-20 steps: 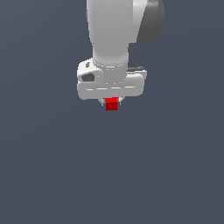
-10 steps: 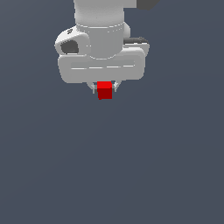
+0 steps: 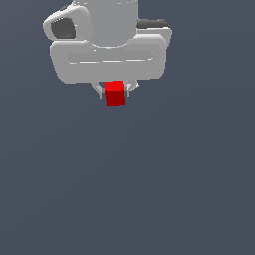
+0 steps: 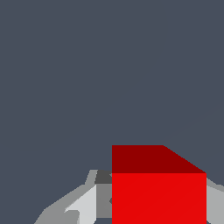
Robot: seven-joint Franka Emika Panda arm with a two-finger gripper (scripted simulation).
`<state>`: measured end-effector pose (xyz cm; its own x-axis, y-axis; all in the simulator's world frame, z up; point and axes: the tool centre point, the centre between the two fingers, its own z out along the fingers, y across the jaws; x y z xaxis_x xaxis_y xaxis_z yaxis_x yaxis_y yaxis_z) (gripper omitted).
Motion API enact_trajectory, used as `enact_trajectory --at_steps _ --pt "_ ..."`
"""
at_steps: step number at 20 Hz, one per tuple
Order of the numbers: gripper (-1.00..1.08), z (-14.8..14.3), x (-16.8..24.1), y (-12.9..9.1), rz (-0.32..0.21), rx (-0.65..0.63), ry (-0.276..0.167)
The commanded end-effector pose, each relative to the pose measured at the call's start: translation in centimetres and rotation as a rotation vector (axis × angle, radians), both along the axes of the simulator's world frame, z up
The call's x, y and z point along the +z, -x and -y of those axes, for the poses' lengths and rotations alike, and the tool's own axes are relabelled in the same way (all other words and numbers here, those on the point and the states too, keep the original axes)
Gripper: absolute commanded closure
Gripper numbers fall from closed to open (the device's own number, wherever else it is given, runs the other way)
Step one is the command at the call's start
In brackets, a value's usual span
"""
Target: Pick up the red cube and move it to a goal position.
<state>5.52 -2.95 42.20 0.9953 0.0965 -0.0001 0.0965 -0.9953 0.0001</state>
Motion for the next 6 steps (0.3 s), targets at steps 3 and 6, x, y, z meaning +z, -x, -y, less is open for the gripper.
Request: enact_trajectory --at_steps 3,6 --pt "1.08 0.13 0.61 -0.23 0.000 0.000 0.000" --pt "1.08 0.15 0.70 -0.27 0.000 0.000 0.000"
